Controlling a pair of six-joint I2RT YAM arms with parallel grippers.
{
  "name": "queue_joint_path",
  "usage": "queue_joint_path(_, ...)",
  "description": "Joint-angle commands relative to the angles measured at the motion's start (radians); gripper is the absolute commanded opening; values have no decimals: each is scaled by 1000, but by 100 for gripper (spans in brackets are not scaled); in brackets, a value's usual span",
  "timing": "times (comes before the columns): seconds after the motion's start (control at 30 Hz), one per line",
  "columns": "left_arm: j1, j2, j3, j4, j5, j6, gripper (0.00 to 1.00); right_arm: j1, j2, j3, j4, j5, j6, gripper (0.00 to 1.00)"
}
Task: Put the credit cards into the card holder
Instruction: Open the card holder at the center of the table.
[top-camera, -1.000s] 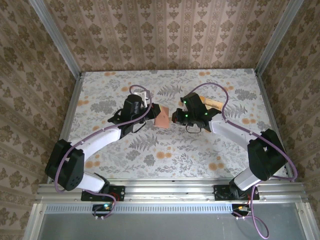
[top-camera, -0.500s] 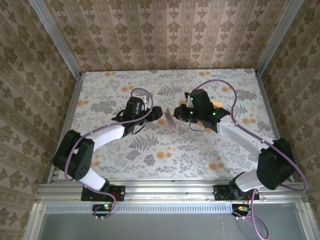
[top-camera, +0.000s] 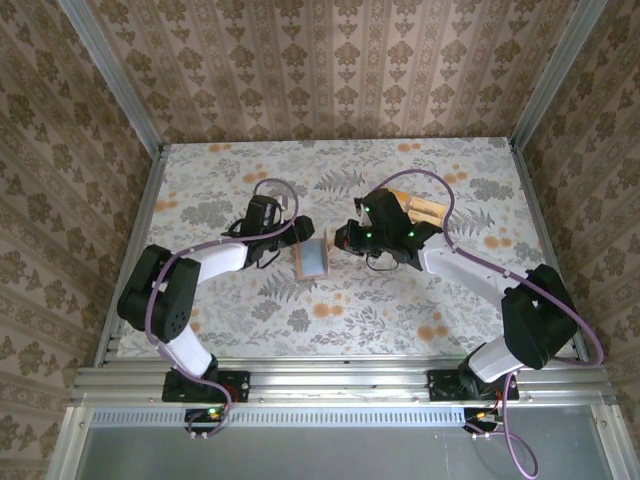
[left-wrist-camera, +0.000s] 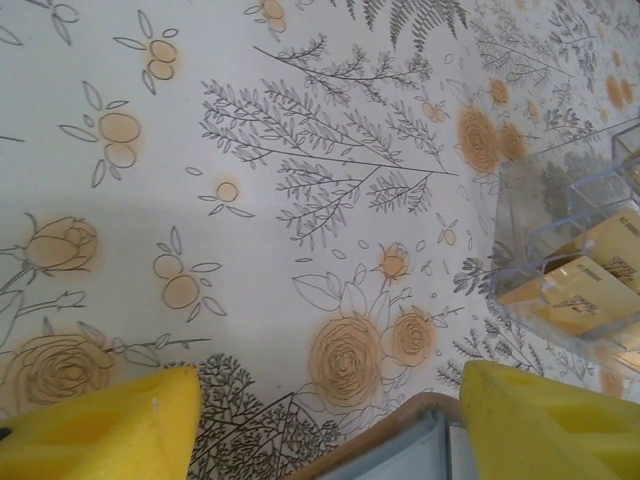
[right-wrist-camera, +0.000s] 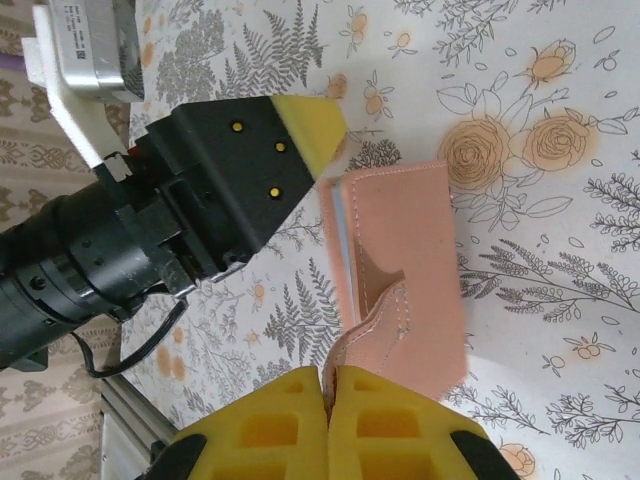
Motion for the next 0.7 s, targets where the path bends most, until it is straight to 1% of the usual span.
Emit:
queue_joint_path(0.0, 3, -66, -26, -67, 4, 49, 71, -6, 4, -16, 36, -40, 1, 0)
queue_joint_path(0.1, -2, -99, -49, -96, -2, 64, 71, -18, 18, -46, 83, -84, 0, 0)
queue_joint_path(0.27, -36, -151, -78, -151, -35, 102, 72, -23, 28, -79, 110, -86, 5, 0)
queue_joint_path(0.5, -112, -166, -63, -267, -123, 172, 72, -52, -4, -127, 138, -94, 13, 0)
queue_joint_path(0.67, -164, -138, -27, -329, -204, 214, 71, -90, -21, -179, 161, -106, 24, 0)
